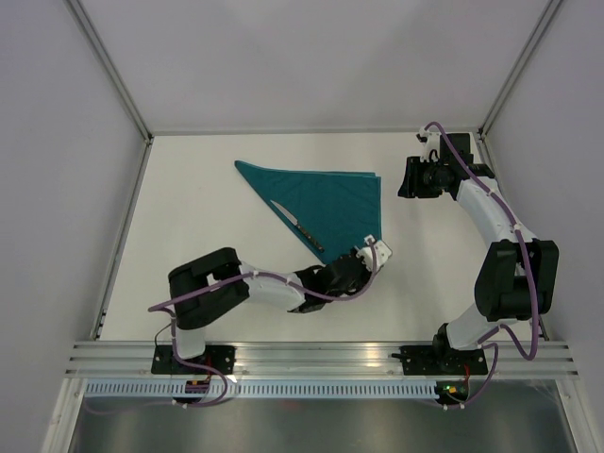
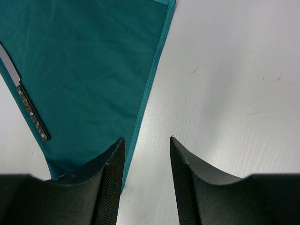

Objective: Fold the napkin, place the utensils inside, and roll it up
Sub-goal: Fold the napkin at the center of the board.

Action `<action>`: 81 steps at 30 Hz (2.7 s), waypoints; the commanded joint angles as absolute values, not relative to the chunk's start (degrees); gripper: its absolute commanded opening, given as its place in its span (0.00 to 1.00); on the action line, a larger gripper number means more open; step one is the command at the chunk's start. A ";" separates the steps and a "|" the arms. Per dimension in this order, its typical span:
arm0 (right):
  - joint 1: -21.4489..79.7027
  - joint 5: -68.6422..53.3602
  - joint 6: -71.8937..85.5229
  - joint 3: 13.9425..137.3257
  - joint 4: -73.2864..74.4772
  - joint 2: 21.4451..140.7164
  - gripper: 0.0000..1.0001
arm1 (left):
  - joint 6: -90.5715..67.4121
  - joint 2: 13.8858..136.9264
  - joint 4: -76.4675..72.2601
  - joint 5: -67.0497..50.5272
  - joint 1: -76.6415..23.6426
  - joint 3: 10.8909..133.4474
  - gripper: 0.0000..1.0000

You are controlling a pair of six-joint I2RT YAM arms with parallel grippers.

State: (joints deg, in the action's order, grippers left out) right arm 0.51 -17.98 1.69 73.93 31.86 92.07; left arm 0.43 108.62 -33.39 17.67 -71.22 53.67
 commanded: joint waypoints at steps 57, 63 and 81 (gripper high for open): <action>0.35 -19.51 1.23 73.39 31.90 91.05 0.49 | -33.84 105.38 -8.09 18.28 -29.27 67.06 0.02; 0.44 -19.51 1.14 73.39 31.90 91.23 0.49 | -34.37 106.26 -8.17 17.49 -27.86 67.24 0.02; 0.35 -19.69 0.70 73.13 31.90 91.58 0.49 | -34.98 110.21 -7.56 13.71 -24.70 70.14 0.05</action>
State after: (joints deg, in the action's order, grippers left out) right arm 0.51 -19.33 1.08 73.52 31.92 92.07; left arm -32.58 109.32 -7.27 15.09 -25.50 67.77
